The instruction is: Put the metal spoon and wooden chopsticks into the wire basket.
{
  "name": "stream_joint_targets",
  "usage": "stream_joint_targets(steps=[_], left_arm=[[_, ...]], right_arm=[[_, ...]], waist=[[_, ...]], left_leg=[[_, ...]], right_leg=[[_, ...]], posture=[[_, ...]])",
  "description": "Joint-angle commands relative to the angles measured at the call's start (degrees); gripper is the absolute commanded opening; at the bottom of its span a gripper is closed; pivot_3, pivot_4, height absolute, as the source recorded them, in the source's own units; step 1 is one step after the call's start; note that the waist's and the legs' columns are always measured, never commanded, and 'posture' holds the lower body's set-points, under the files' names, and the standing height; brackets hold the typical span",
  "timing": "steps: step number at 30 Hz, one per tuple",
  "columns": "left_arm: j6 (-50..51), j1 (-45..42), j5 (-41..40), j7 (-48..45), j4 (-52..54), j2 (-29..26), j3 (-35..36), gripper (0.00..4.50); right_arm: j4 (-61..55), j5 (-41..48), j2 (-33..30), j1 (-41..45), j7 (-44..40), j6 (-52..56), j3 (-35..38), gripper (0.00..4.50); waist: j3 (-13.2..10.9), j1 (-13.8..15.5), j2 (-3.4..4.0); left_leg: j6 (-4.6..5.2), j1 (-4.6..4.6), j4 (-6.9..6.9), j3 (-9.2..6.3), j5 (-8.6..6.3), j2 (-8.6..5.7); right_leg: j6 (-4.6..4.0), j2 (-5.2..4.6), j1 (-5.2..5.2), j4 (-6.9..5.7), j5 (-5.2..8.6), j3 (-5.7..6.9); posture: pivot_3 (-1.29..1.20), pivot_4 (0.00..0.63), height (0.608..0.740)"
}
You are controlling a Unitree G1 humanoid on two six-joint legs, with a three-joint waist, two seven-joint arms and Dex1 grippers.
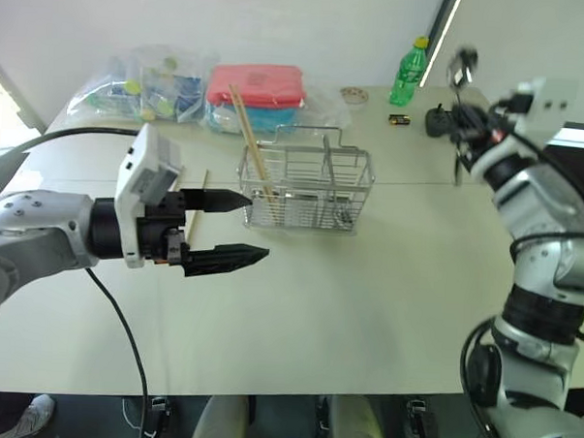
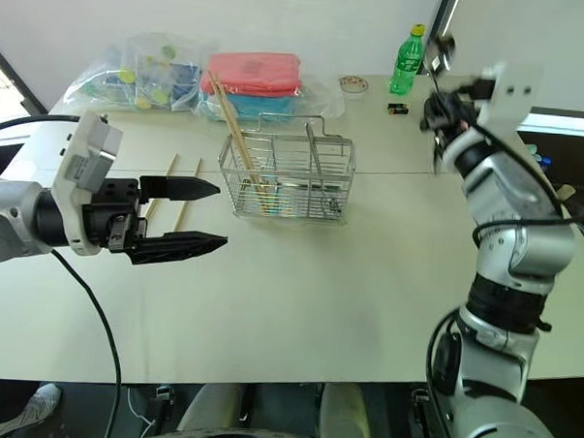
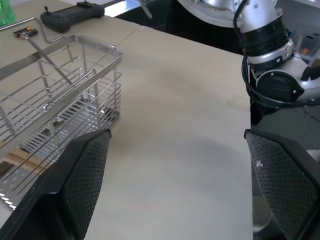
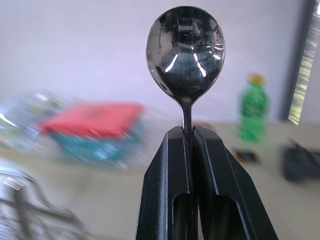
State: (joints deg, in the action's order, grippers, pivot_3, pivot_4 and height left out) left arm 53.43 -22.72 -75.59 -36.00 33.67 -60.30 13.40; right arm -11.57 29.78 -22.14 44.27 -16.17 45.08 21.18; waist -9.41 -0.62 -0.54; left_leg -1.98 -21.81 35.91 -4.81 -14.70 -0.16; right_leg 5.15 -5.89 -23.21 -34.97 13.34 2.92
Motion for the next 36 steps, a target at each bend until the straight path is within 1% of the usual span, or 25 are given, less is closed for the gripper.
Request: stream_joint_targets(steps=[1,3,9,12,18,19,20,22,23,24,26,27,29,32,36], left_arm=[[-1.0,-0.2,0.0,1.1,0.2,0.6,2.7,4.50],[-0.9,-0.1,-0.1,1.6,0.4,0.8,3.1,4.50],[-0.5,1.1,-0.1,2.2,0.7,0.5,4.5,4.50],[-0.5,2.2,-0.1,2.1,0.8,0.0,5.7,4.50],[-0.6,2.1,0.6,2.5,-0.2,-0.3,7.4,4.50],[-0.6,2.0,0.7,2.5,-0.4,-0.4,7.6,4.50],[-0.5,1.9,0.7,2.5,-0.6,-0.4,7.8,4.50],[-0.5,1.8,0.7,2.6,-0.7,-0.4,7.9,4.50],[-0.5,1.9,0.7,2.6,-0.7,-0.4,8.0,4.50],[-0.5,2.1,0.8,2.6,-0.6,-0.3,8.0,4.50],[-0.6,2.4,0.9,2.5,-0.6,-0.3,8.1,4.50],[-0.6,2.5,1.2,2.7,-0.6,-0.2,8.1,4.50],[-0.8,2.7,1.9,3.2,-0.8,0.2,8.0,4.50],[-1.3,2.9,3.5,5.0,-1.1,1.1,8.0,4.50],[-1.3,3.1,5.9,7.6,-3.0,1.8,8.8,4.50]], right_arm=[[-1.5,6.9,4.3,4.8,0.2,1.0,-0.3,0.05],[-1.2,7.3,6.7,5.2,0.0,0.1,-2.8,0.05],[2.3,3.1,11.3,3.2,-1.3,-6.9,-9.7,0.05],[4.7,0.2,12.2,1.1,-3.1,-12.3,-12.5,0.05],[13.3,-5.7,13.2,-1.3,-4.9,-24.1,-14.9,0.05],[14.6,-6.5,13.4,-1.7,-4.9,-25.8,-15.0,0.75],[15.7,-7.3,13.5,-1.9,-4.4,-27.2,-15.0,1.09],[16.9,-8.0,13.8,-1.9,-4.1,-28.5,-14.7,2.03],[17.1,-7.9,13.9,-1.9,-4.1,-28.6,-14.6,2.67],[17.1,-7.8,13.8,-1.9,-4.1,-28.5,-14.4,3.11],[16.7,-7.6,13.6,-1.9,-3.9,-28.2,-14.0,4.20],[16.2,-7.6,13.2,-1.9,-3.7,-27.6,-13.8,4.48],[14.7,-7.6,12.3,-2.1,-3.9,-26.5,-13.8,4.48],[9.9,-6.3,8.8,-1.9,-4.9,-22.3,-13.1,4.48],[4.4,-3.5,1.7,1.0,-7.1,-14.8,-11.7,4.48]], waist=[[0.0,-0.2,0.00],[0.0,-0.2,0.00],[0.0,-0.2,0.01],[0.0,-0.2,0.01],[0.0,-0.3,0.02],[0.0,-0.3,0.02],[0.0,-0.4,0.02],[0.0,-0.4,0.02],[0.0,-0.4,0.02],[0.0,-0.4,0.03],[0.0,-0.4,0.02],[0.0,-0.4,0.02],[0.0,-0.4,0.03],[0.0,-0.1,0.05],[0.0,-0.2,0.07]], left_leg=[[0.00,0.00,0.02,0.02,0.00,0.00],[0.00,0.00,0.03,0.02,0.00,0.00],[0.00,0.01,-0.02,0.02,0.00,0.00],[0.00,0.01,-0.02,0.02,0.00,0.00],[-0.01,0.02,-0.02,0.03,0.00,0.00],[0.00,0.02,-0.02,0.03,0.00,0.00],[-0.01,0.02,-0.03,0.03,0.00,0.00],[-0.01,0.03,-0.04,0.03,0.00,0.00],[-0.01,0.03,-0.05,0.03,0.00,0.00],[-0.01,0.03,-0.05,0.03,0.00,0.00],[-0.01,0.03,-0.05,0.03,0.00,0.00],[-0.01,0.04,-0.05,0.03,0.00,0.00],[-0.01,0.04,-0.05,0.03,0.00,0.00],[-0.01,0.02,-0.04,0.03,0.00,0.00],[-0.01,0.02,-0.04,0.04,0.00,-0.01]], right_leg=[[-0.01,0.00,0.00,0.00,0.00,-0.02],[-0.01,0.00,-0.01,-0.01,0.00,-0.02],[0.00,0.00,-0.10,-0.11,0.00,-0.02],[0.00,0.00,-0.10,-0.09,0.00,-0.03],[-0.01,0.00,-0.11,-0.10,0.00,-0.04],[-0.01,0.01,-0.11,-0.11,-0.01,-0.04],[-0.01,0.01,-0.11,-0.11,0.00,-0.04],[0.00,0.01,-0.11,-0.11,-0.01,-0.04],[0.00,0.01,-0.11,-0.11,-0.01,-0.05],[-0.01,0.01,-0.11,-0.11,-0.01,-0.05],[-0.01,0.01,-0.11,-0.11,-0.01,-0.06],[-0.01,0.01,-0.11,-0.11,-0.01,-0.06],[-0.01,0.01,-0.11,-0.11,-0.01,-0.06],[-0.01,0.01,-0.11,-0.10,0.00,-0.06],[-0.01,0.00,-0.10,-0.07,0.00,-0.07]], posture=[[0.00,0.150,0.708],[0.00,0.150,0.708],[0.00,0.150,0.708],[0.00,0.150,0.708],[0.00,0.150,0.708],[0.00,0.150,0.708],[0.00,0.150,0.708],[0.00,0.150,0.708],[0.00,0.150,0.708],[0.00,0.150,0.708],[0.00,0.150,0.708],[0.00,0.150,0.708],[0.00,0.150,0.708],[0.00,0.150,0.708],[0.00,0.150,0.708]])
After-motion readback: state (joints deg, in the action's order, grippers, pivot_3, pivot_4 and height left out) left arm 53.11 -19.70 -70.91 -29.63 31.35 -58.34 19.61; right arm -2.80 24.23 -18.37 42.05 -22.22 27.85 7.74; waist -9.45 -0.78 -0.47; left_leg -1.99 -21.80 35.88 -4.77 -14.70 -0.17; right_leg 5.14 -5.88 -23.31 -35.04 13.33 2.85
